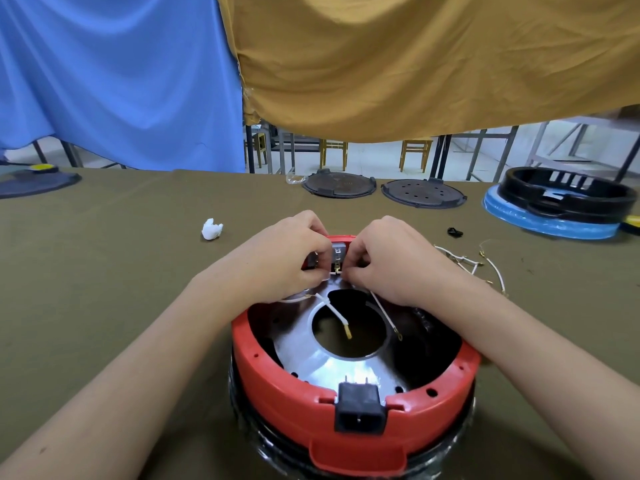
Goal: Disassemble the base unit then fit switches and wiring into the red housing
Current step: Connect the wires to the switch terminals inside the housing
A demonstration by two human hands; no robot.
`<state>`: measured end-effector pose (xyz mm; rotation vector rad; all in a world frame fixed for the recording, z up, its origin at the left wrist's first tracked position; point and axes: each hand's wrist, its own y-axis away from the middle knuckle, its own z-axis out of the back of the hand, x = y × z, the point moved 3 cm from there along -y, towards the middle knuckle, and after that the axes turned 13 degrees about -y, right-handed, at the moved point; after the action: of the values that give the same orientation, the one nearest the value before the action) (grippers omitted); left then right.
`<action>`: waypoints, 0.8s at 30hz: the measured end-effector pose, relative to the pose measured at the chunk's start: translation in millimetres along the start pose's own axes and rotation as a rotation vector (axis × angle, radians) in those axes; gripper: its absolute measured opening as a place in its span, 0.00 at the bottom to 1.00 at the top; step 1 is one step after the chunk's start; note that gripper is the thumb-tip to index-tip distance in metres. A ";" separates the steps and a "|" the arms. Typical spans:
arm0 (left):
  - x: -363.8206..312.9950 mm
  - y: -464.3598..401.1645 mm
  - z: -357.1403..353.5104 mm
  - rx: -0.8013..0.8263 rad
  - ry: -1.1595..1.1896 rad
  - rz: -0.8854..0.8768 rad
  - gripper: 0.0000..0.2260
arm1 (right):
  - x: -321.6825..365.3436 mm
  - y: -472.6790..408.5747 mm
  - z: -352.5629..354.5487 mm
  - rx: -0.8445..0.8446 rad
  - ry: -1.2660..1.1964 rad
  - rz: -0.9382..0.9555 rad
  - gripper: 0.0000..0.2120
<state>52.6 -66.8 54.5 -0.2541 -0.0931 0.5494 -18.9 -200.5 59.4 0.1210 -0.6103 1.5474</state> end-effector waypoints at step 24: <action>-0.7 -23.9 -1.5 -0.012 -0.060 -0.112 0.21 | -0.9 0.2 -0.5 -0.050 0.019 0.002 0.07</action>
<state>64.3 -87.1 59.4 -0.2424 -0.1674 0.4447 -18.9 -201.1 58.6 0.0680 -0.6335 1.5324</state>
